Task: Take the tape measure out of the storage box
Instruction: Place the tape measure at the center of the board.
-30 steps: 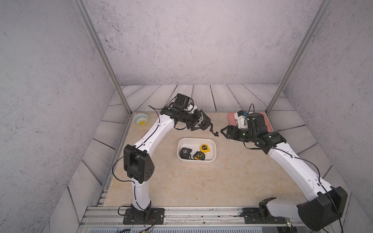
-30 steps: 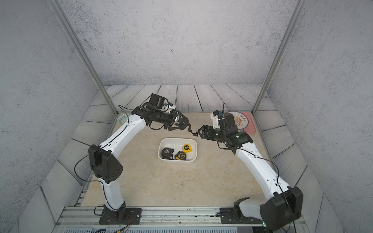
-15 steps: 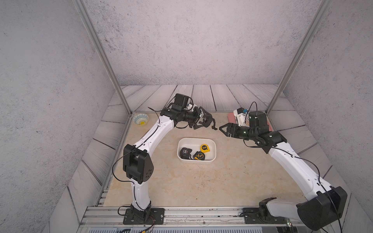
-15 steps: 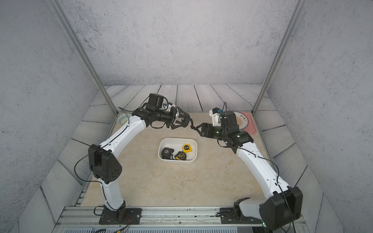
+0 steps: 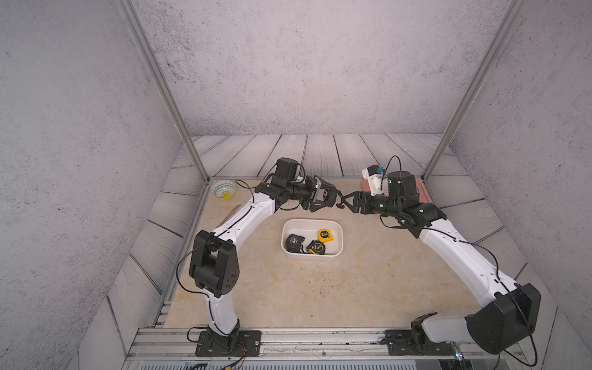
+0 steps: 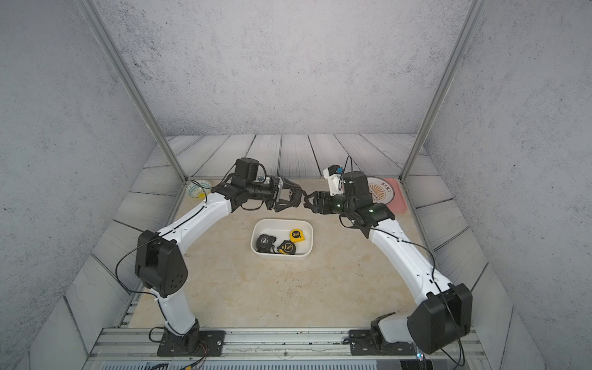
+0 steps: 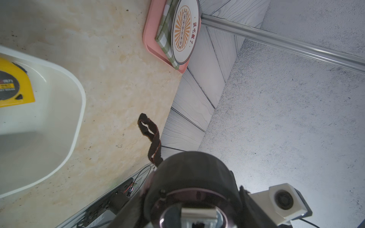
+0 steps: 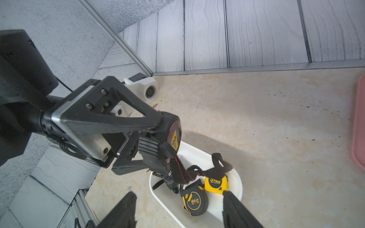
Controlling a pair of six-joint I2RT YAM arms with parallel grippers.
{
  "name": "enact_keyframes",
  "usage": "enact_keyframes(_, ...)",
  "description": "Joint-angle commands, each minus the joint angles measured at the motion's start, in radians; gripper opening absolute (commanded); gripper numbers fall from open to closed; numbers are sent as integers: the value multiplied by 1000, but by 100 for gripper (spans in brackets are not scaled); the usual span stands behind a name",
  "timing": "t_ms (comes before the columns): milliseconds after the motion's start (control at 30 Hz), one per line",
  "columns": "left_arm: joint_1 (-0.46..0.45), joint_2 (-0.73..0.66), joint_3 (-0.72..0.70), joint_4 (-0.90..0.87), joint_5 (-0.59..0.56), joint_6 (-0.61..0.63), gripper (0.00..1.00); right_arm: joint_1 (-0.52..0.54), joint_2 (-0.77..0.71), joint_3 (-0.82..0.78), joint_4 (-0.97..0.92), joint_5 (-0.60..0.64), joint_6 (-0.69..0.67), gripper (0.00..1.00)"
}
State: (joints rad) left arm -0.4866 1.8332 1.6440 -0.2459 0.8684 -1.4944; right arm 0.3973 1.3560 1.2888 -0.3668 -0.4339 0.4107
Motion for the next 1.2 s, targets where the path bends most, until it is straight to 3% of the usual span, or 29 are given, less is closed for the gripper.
enact_keyframes(0,0,-35,6,95,21,-44,0,40,19,35,5,33,-27,71)
enact_keyframes(567,-24,-54,-8,83,9,-45,0,107,115,103,20,123,-47,71)
enact_keyframes(1167,-43,-64,-39,164,-2,-129,0,129,176,158,41,190,-55,61)
